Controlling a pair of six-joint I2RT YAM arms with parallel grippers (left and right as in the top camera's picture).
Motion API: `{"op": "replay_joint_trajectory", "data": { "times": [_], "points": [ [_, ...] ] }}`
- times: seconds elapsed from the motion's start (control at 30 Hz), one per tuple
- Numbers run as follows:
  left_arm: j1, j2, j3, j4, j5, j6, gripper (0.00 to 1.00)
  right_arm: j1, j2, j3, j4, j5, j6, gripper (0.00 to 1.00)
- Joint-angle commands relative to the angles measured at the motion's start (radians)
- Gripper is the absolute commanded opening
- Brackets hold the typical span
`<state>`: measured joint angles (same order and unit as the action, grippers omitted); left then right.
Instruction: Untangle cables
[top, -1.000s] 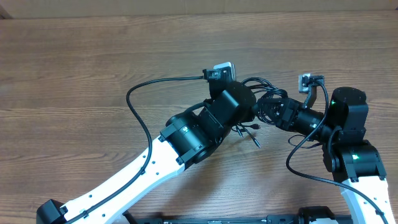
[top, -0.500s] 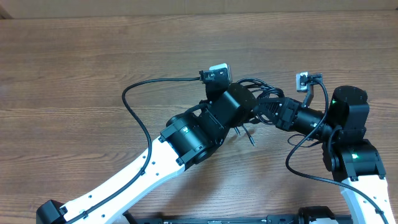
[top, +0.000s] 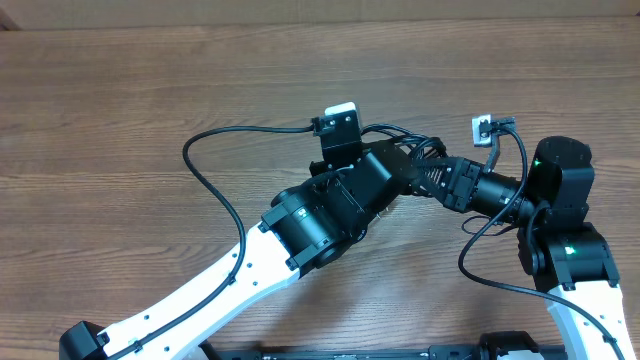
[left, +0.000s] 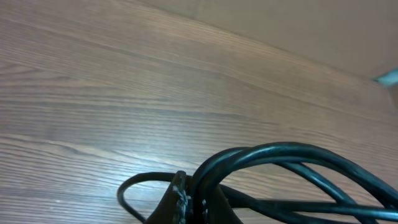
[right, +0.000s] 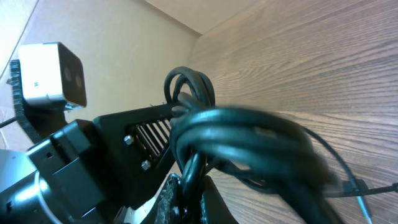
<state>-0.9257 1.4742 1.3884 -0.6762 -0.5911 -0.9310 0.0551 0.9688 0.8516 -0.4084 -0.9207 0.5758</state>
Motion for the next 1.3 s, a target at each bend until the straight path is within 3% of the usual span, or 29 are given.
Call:
{"op": "replay_joint_trajectory", "data": {
  "times": [0.0,0.77,0.83,0.87,0.97,1.03,1.13,1.27],
  "points": [
    [0.042,-0.006,0.015,-0.027,-0.187,0.019,0.04,-0.006,-0.013,0.007,0.017,-0.025,0.000,0.04],
    [0.140,-0.006,0.015,0.082,-0.181,-0.011,0.04,-0.006,-0.013,0.007,0.049,-0.102,-0.008,0.04],
    [0.140,-0.006,0.015,0.083,-0.152,-0.011,0.04,-0.006,-0.013,0.007,0.049,-0.102,-0.008,0.14],
    [0.140,-0.006,0.015,0.083,-0.136,-0.011,0.04,-0.006,-0.013,0.007,0.049,-0.101,-0.007,0.26],
    [0.140,-0.006,0.015,0.086,-0.084,-0.011,0.04,-0.006,-0.013,0.007,0.049,-0.097,-0.006,0.39],
    [0.140,-0.006,0.015,0.097,-0.053,-0.011,0.04,-0.006,-0.013,0.007,0.048,-0.084,-0.002,0.58],
    [0.140,-0.006,0.015,0.117,0.014,-0.011,0.04,-0.006,-0.013,0.007,0.048,-0.076,0.001,0.73],
    [0.139,-0.006,0.015,0.142,0.126,-0.007,0.04,-0.006,-0.013,0.007,0.047,-0.076,0.001,0.80]
  ]
}}
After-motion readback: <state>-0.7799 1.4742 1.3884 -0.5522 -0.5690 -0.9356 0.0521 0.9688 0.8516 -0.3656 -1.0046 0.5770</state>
